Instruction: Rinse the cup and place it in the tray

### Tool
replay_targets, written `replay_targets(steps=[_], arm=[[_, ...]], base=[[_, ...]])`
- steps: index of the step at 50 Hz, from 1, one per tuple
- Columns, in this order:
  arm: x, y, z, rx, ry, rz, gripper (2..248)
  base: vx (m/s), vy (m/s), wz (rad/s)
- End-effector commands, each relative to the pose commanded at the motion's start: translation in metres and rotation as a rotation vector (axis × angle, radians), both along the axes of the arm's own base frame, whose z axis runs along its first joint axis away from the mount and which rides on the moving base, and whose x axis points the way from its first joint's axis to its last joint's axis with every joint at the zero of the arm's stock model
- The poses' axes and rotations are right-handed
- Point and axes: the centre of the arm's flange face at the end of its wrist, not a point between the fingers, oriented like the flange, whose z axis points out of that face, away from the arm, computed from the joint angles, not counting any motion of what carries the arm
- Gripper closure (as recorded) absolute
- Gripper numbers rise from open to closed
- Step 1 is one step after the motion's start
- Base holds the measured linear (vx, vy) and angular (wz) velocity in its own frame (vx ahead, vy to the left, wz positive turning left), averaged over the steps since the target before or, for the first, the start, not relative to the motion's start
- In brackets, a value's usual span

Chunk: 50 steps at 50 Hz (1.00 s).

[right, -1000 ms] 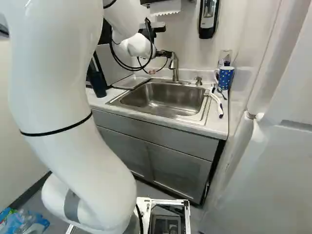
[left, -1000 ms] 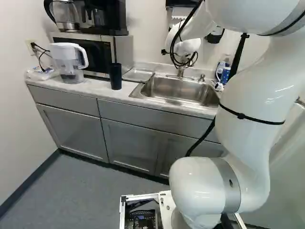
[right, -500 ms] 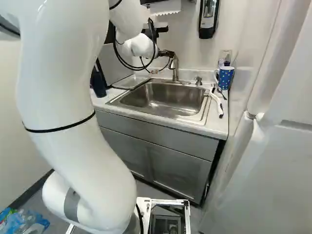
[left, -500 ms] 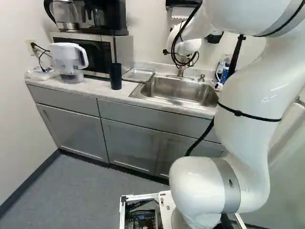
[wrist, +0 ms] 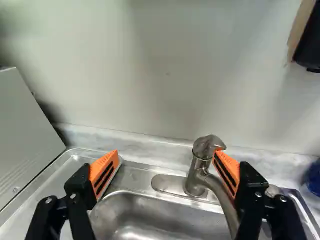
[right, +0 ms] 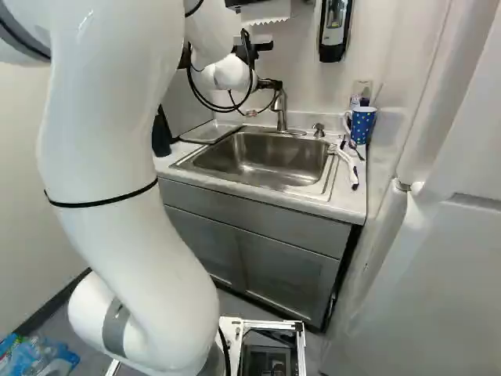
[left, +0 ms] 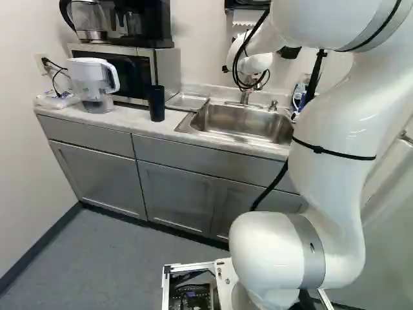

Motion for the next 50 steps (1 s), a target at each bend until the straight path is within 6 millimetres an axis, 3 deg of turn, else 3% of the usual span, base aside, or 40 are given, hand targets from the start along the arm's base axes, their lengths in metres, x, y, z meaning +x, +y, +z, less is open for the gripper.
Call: replay_targets(steps=[50], arm=[[0.030, -0.011, 0.008, -0.019, -0.123, -0.010, 3]], base=[[0.000, 0.000, 0.000]])
